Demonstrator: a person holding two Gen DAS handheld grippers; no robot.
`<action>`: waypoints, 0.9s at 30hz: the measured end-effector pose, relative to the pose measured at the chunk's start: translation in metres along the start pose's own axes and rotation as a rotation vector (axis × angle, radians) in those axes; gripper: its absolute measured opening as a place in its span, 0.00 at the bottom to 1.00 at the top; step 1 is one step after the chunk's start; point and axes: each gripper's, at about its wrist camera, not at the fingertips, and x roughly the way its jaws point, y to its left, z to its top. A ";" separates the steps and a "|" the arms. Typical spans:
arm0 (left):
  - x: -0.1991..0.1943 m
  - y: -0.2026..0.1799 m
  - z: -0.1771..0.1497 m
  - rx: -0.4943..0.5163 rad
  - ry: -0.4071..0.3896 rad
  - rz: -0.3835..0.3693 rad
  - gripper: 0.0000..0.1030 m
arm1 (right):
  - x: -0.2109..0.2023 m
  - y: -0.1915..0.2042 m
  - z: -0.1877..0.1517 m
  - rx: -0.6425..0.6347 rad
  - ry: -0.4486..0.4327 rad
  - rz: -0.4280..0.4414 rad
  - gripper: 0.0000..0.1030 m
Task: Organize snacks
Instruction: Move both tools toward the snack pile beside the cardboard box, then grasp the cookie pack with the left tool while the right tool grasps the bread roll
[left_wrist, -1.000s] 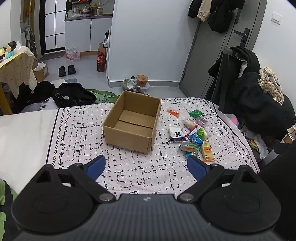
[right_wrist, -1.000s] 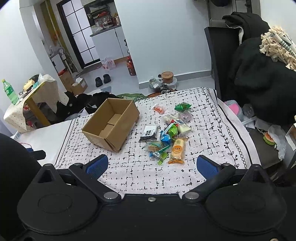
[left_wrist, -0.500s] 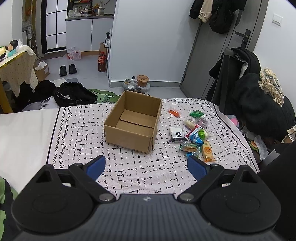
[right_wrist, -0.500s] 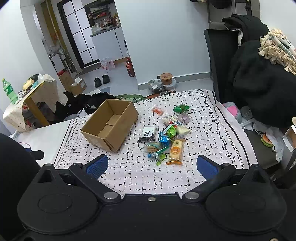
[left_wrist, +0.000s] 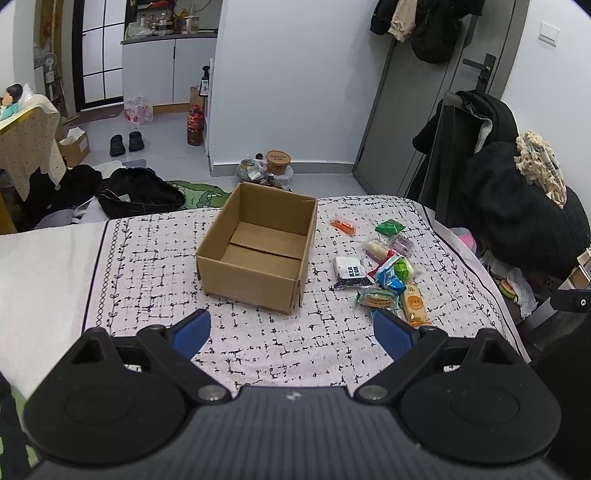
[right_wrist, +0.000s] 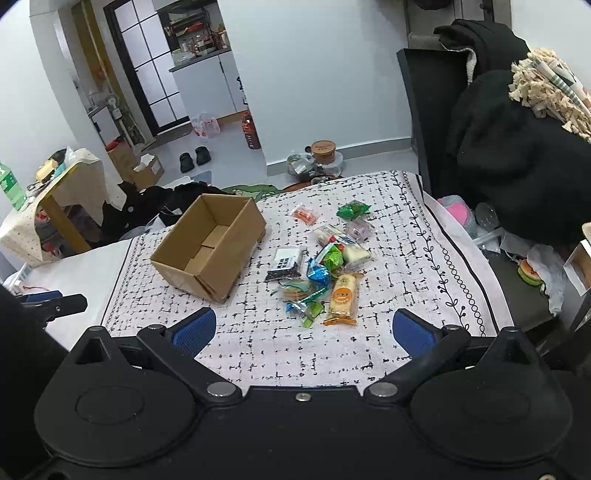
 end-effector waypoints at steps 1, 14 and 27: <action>0.003 -0.001 0.001 0.001 0.001 -0.001 0.92 | 0.002 -0.001 0.000 0.004 0.001 -0.004 1.00; 0.048 -0.007 0.015 0.029 0.034 0.007 0.92 | 0.030 -0.017 -0.005 0.068 0.020 -0.051 1.00; 0.103 -0.031 0.026 0.170 0.078 -0.001 0.91 | 0.069 -0.034 -0.005 0.123 0.057 -0.095 1.00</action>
